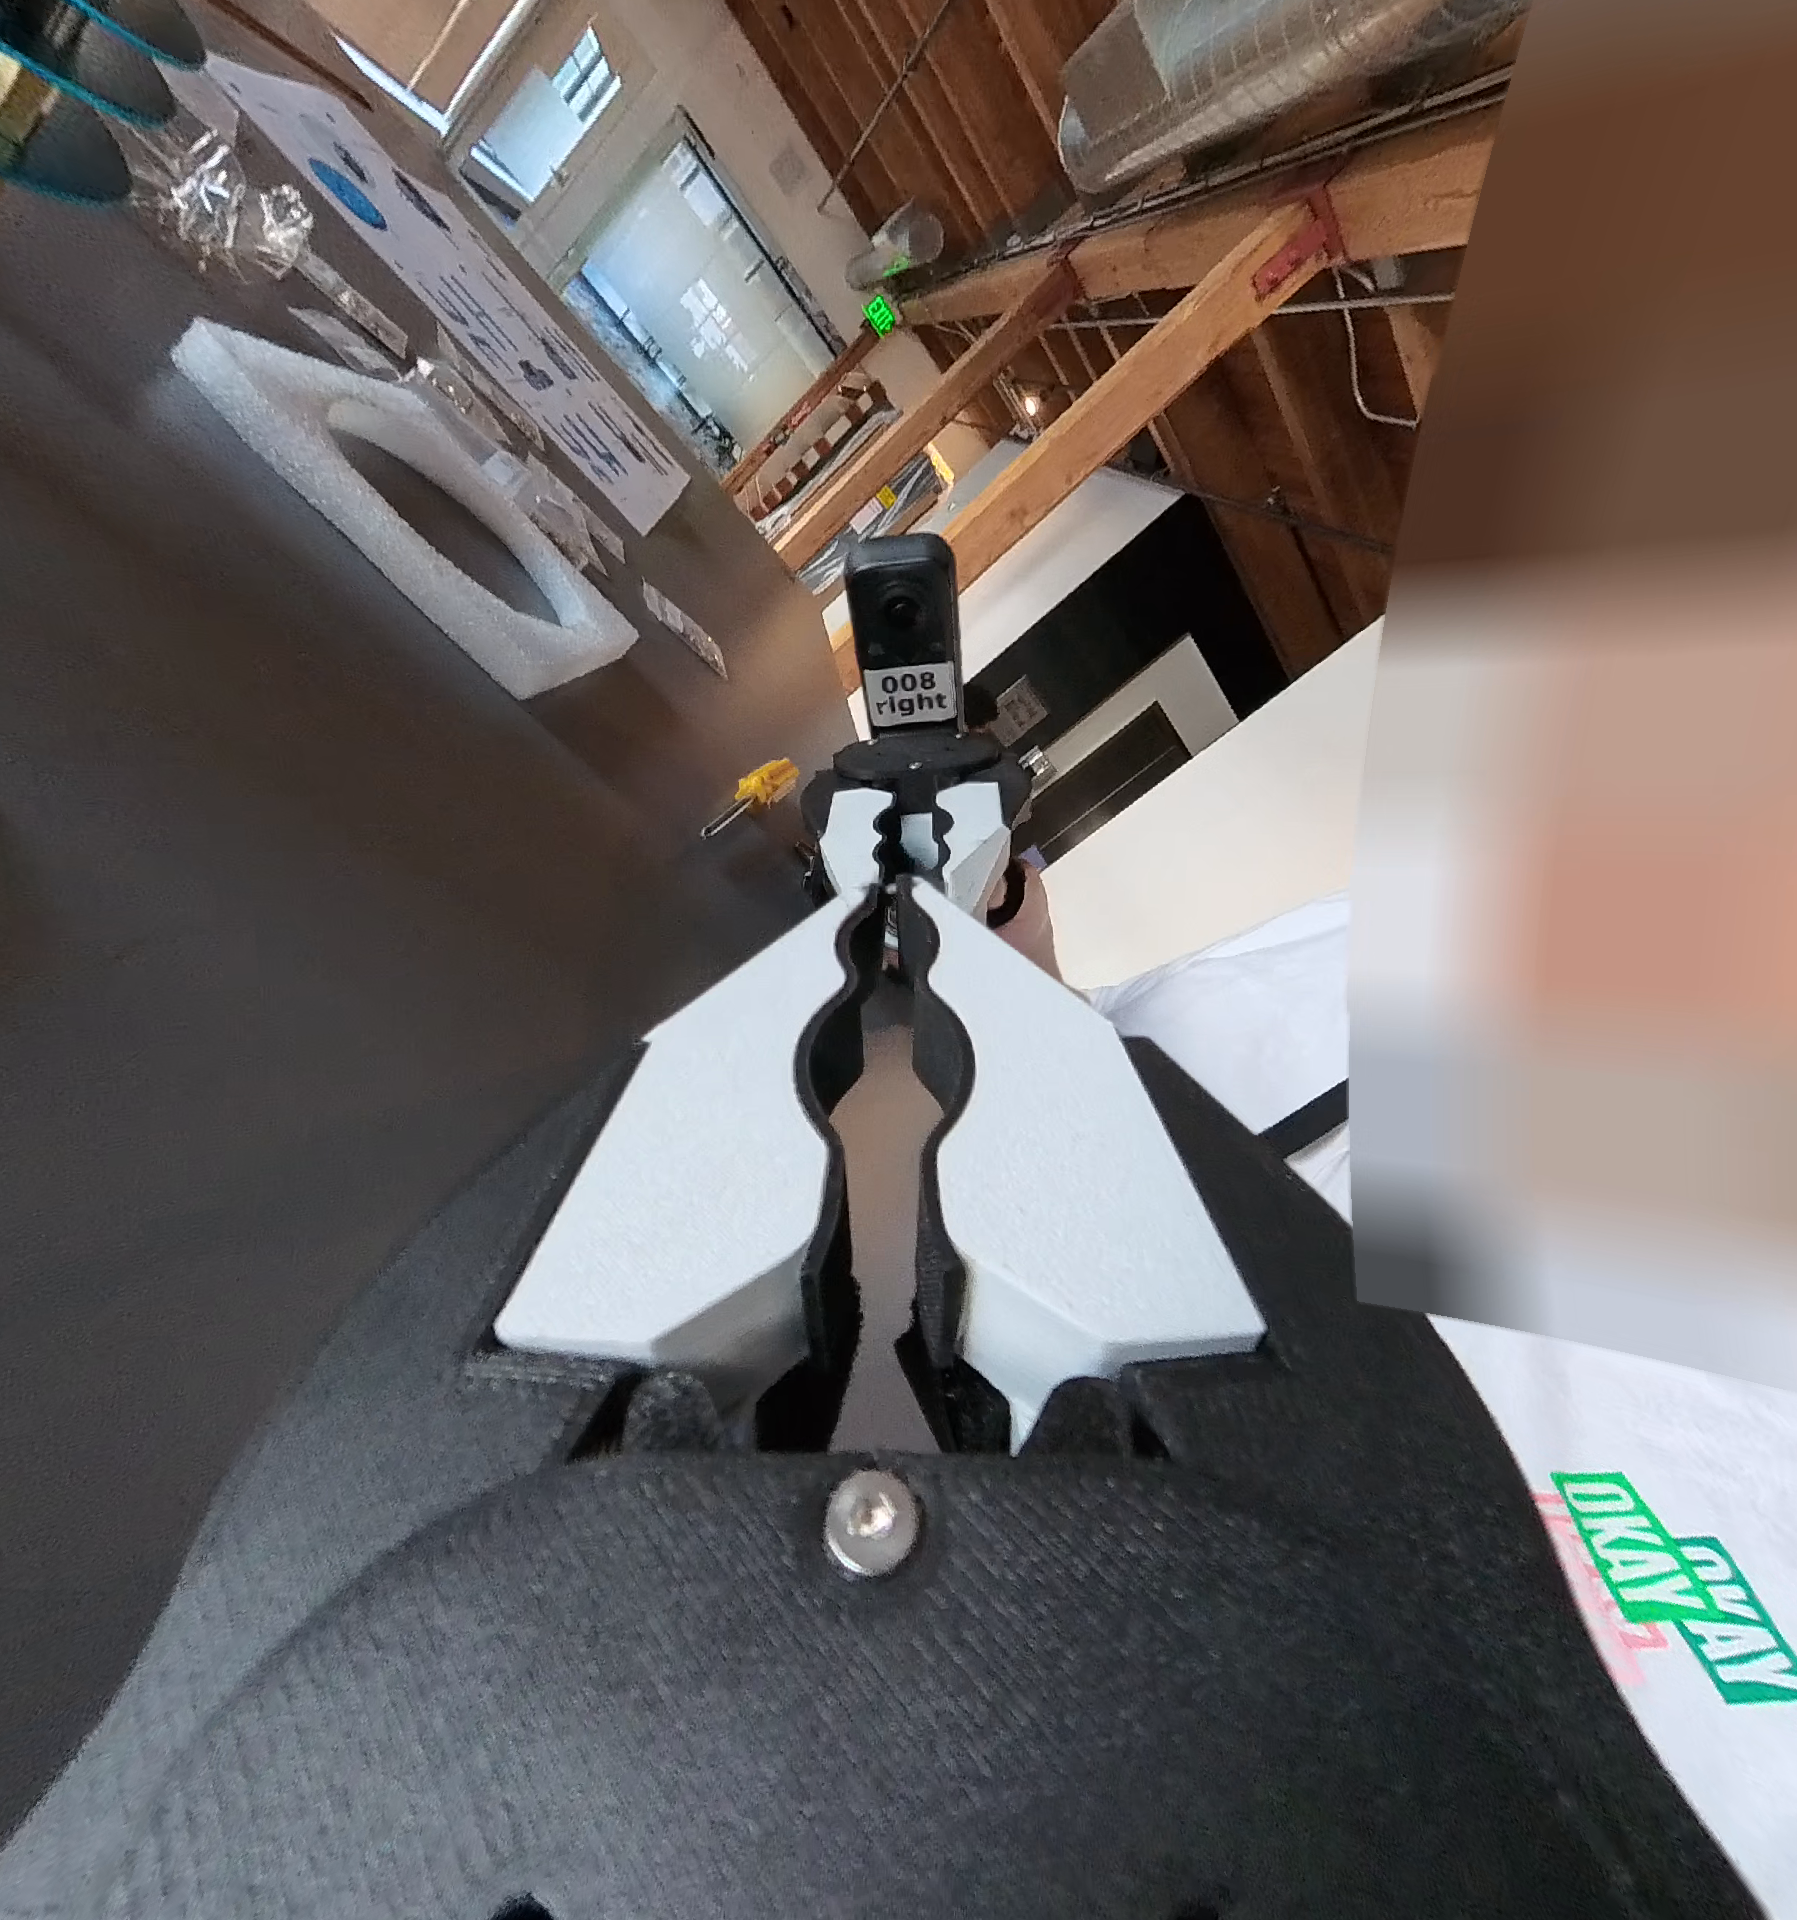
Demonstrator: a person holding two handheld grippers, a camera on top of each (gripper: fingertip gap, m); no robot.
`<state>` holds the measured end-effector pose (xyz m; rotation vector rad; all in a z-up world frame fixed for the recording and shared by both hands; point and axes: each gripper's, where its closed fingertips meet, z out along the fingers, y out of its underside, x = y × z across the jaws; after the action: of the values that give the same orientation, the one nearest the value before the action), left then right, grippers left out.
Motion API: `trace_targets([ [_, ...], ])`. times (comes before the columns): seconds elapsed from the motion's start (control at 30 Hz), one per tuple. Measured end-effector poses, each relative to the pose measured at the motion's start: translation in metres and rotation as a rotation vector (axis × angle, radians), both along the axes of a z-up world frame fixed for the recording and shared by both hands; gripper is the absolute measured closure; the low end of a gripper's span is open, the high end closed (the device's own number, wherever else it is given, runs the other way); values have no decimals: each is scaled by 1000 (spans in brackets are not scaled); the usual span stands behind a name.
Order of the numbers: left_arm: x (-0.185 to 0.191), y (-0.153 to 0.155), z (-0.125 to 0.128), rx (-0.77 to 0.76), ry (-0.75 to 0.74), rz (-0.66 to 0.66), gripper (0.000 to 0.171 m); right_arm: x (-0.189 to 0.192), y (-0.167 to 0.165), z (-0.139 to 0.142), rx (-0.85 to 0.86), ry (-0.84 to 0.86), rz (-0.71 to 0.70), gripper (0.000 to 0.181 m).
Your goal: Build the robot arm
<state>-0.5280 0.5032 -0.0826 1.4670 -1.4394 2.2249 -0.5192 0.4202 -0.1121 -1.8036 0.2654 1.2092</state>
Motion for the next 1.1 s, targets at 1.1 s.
trace_targets([
  [1.1,9,0,-15,-160,186,27,167,11,1,-6,56,-497,-153,165],
])
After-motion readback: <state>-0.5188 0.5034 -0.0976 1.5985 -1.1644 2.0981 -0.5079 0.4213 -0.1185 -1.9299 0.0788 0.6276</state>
